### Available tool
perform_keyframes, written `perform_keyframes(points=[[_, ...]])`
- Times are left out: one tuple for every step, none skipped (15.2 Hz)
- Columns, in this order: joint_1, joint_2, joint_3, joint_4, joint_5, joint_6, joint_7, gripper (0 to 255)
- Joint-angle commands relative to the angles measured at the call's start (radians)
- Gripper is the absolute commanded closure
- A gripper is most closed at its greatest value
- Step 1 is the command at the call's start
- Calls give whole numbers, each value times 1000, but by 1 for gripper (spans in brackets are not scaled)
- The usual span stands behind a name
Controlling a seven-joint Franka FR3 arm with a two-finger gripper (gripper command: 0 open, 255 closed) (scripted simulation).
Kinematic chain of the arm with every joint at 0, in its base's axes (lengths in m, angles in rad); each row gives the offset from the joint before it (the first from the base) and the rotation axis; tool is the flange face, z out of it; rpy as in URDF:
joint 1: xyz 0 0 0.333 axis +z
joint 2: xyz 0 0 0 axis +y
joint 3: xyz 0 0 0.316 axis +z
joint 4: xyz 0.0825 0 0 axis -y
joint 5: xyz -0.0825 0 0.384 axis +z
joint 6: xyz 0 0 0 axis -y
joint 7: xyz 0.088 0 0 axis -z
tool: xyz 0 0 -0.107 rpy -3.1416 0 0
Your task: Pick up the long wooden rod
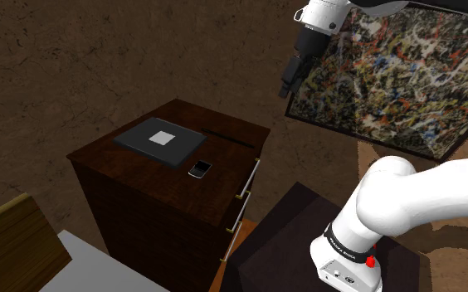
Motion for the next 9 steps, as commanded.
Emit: perform_keyframes(points=[[0, 0, 0, 0, 0, 0, 0, 0], [-1, 17, -9, -14, -7, 31, -16, 0], [-2, 36, -18, -27, -13, 61, -31, 0], [-3, 56, -27, -39, -19, 92, -46, 0], [-4, 78, -36, -49, -25, 123, -61, 0], [-5, 100, -45, -58, -30, 154, -76, 0], [-6, 125, -54, -65, -35, 185, -91, 0], [-6, 150, -63, -71, -39, 216, -106, 0], [-7, 177, -72, -76, -43, 246, -121, 0]])
